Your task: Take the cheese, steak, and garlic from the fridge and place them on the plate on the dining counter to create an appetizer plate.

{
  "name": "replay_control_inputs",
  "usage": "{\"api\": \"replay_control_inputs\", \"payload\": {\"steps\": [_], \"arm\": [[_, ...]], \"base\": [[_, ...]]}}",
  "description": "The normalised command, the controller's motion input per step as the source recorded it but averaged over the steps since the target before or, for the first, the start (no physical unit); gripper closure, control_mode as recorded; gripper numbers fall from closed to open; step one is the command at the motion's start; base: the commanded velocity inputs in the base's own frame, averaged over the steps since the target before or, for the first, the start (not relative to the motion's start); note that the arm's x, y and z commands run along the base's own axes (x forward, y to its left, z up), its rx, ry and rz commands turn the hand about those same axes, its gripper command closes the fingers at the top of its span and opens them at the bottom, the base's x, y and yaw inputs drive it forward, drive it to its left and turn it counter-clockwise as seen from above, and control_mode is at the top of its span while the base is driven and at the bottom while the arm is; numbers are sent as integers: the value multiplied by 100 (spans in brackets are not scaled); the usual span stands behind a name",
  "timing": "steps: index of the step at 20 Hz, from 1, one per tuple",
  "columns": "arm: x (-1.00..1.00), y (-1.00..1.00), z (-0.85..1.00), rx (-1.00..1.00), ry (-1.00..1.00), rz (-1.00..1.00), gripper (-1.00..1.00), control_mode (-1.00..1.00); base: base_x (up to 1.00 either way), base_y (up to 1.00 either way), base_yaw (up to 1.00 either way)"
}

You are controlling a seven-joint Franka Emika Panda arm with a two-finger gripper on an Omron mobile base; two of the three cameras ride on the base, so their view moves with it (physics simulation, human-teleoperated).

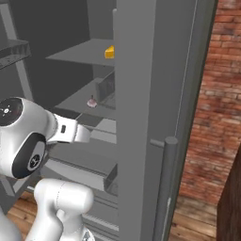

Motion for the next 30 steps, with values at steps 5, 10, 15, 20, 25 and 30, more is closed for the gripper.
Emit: {"api": "replay_control_inputs", "payload": {"steps": [5,10,15,20,25,30], "arm": [[0,0,0,0,0,0,-100,100],[0,0,0,0,0,0,-100,100],[38,31,-20,0,0,0,-100,-100],[44,10,0,8,-6,0,-100,-100],[56,1,0,17,-3,0,-100,-100],[44,22,0,0,3,0,-100,-100]], "base": [[57,6,0],[16,4,0],[0,0,0],[0,0,0],[0,0,0],[0,0,0]]}}
